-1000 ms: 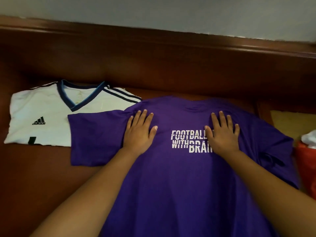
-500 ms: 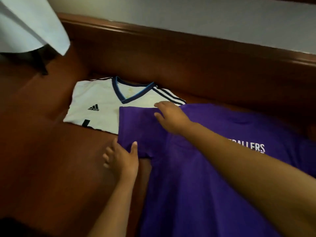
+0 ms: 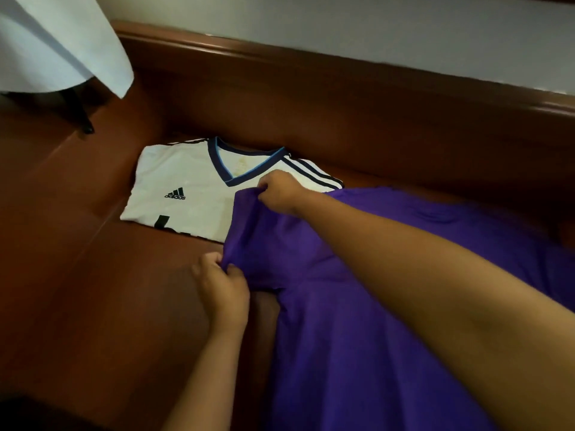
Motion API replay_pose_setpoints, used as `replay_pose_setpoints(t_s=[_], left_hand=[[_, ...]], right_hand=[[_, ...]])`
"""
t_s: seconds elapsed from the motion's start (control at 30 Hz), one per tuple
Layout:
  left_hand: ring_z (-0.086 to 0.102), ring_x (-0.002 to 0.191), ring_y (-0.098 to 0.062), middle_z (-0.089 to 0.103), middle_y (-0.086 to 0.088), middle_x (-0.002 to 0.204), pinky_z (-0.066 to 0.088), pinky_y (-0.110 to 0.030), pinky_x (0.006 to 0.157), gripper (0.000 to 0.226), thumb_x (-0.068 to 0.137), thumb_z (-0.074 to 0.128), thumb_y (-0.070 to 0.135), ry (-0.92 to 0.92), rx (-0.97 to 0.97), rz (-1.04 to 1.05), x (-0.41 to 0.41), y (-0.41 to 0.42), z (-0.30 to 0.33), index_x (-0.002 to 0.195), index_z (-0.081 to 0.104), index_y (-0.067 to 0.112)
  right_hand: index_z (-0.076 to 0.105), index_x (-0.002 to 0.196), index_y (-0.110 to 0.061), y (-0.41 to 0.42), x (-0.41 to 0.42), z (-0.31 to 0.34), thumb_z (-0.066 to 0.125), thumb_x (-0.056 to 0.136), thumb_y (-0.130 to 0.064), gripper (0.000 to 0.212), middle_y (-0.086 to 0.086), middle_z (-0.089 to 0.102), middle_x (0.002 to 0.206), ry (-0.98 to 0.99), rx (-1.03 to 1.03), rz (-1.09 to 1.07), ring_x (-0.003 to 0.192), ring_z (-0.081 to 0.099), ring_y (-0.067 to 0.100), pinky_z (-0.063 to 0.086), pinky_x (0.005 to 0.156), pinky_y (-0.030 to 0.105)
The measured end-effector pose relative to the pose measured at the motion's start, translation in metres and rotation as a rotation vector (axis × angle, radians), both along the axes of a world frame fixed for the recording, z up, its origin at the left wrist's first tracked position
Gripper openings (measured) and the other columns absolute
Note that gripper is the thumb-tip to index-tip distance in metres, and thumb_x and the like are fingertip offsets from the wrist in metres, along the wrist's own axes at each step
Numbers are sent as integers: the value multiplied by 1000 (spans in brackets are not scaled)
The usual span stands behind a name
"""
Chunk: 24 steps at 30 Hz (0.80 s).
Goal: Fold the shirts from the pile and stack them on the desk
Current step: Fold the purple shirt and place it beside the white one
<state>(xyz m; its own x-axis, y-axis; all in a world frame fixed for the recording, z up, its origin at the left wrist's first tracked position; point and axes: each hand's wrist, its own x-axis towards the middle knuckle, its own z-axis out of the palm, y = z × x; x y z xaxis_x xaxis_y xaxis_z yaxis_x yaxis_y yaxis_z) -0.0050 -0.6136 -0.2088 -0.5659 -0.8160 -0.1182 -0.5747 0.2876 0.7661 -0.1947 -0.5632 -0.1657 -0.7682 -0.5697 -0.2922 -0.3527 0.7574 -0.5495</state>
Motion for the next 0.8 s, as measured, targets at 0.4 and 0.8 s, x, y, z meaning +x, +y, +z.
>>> replay_pose_setpoints(t_s=[0.4, 0.8], left_hand=[[55, 106, -1, 53, 12, 127, 44, -15, 90, 50, 85, 55, 6, 445, -42, -665, 2, 122, 39, 128, 48, 30], [59, 105, -34, 64, -15, 114, 38, -31, 93, 37, 85, 45, 18, 32, -348, -1186, -100, 85, -1, 114, 65, 6]], right_hand=[[57, 72, -15, 193, 3, 39, 45, 84, 15, 34, -3, 59, 61, -443, -584, -429, 55, 53, 7, 42, 53, 19], [60, 96, -13, 296, 90, -44, 52, 96, -31, 20, 6, 59, 76, -275, -253, -947, 68, 55, 23, 46, 61, 31]])
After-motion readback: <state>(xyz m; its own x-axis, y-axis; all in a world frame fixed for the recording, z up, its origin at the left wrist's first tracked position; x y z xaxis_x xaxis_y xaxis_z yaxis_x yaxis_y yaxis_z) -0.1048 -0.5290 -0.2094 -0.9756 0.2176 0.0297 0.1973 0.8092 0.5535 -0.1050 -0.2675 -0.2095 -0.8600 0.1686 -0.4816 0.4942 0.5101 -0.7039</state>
